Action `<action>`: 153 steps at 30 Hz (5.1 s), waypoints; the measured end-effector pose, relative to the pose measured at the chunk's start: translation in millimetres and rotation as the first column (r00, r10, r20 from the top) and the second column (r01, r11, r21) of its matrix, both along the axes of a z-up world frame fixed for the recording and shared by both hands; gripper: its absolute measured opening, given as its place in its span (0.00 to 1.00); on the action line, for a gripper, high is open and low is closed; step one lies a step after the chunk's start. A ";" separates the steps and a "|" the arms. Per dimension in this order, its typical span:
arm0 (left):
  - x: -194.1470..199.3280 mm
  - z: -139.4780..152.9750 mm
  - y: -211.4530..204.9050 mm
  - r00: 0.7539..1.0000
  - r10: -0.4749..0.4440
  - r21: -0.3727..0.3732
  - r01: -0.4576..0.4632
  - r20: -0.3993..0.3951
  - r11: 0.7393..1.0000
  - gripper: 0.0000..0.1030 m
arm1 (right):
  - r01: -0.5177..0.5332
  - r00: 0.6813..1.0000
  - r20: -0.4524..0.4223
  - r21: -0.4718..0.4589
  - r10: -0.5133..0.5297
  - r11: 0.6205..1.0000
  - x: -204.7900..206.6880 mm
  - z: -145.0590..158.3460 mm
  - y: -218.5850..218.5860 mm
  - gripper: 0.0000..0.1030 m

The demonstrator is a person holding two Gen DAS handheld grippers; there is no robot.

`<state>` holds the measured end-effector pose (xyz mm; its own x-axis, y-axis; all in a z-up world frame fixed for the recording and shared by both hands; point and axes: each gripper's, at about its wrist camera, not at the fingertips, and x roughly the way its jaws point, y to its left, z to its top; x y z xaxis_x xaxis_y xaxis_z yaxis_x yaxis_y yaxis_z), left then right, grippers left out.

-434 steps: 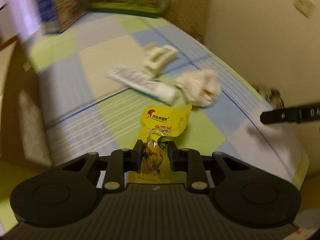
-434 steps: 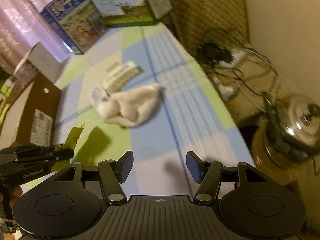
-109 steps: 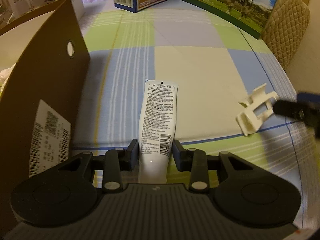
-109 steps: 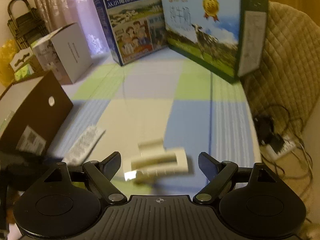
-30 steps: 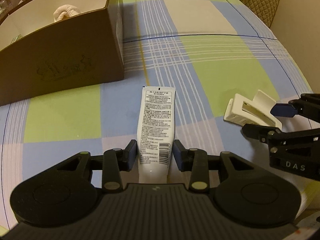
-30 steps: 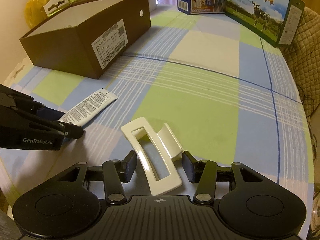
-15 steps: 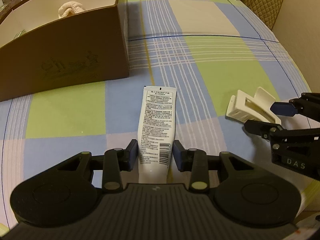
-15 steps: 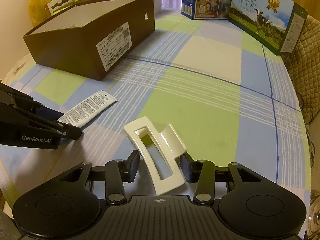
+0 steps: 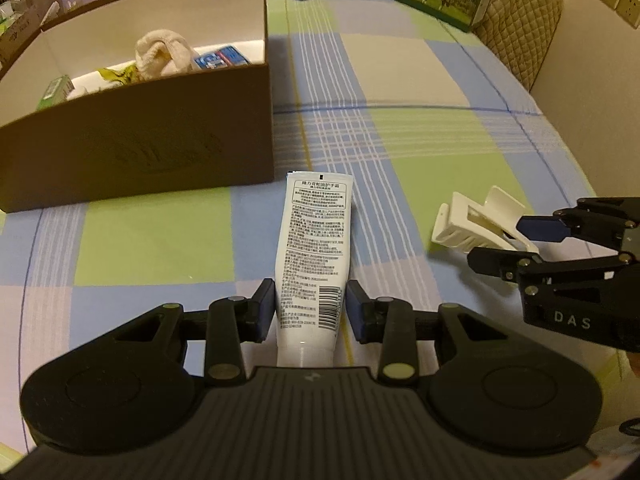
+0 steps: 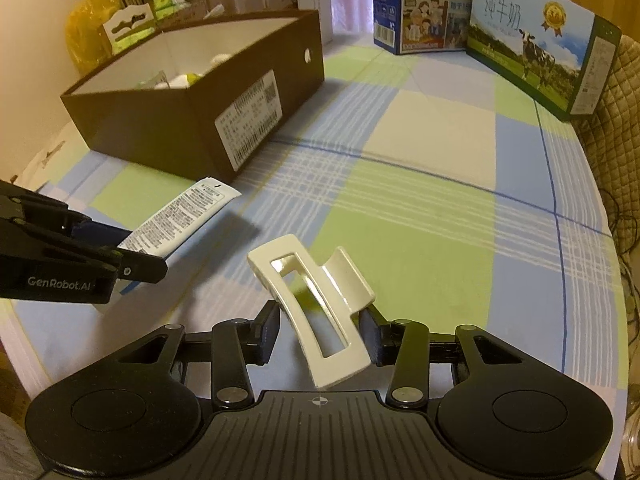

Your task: Organize objects

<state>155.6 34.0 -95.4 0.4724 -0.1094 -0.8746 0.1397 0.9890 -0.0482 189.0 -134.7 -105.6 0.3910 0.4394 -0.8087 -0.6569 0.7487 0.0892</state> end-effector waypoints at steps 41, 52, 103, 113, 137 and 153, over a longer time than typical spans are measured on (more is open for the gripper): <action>101.5 112.5 191.2 0.954 0.181 -0.031 -0.179 0.240 0.983 0.31 | 0.026 1.000 0.011 0.222 -0.029 0.975 89.4 91.6 213.2 0.39; 174.0 73.2 197.3 0.977 0.162 -0.051 -0.156 0.142 0.986 0.32 | 0.154 0.987 -0.064 0.158 -0.146 0.975 128.3 56.4 246.8 0.39; 164.9 76.6 247.1 0.980 0.095 -0.032 -0.091 0.176 0.995 0.94 | 0.222 0.975 -0.046 0.143 -0.218 0.964 101.9 67.6 252.5 0.70; 125.3 96.2 236.0 0.973 0.082 -0.042 -0.075 0.214 0.996 0.97 | 0.223 0.975 -0.055 0.151 -0.217 0.963 67.6 85.5 233.3 0.70; 0.8 117.5 160.3 0.965 0.047 -0.005 -0.047 0.259 0.999 0.99 | 0.234 0.972 -0.036 0.170 -0.231 0.957 -23.1 111.6 123.9 0.70; -69.2 117.6 96.5 0.971 0.030 -0.006 -0.029 0.238 1.000 0.99 | 0.206 0.978 -0.031 0.182 -0.204 0.962 -79.9 120.6 56.7 0.70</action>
<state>86.4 130.5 22.1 0.6699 -0.0947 -0.7364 0.1183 0.9928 -0.0200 109.1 -78.0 14.9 0.4794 0.4914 -0.7271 -0.4890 0.8376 0.2437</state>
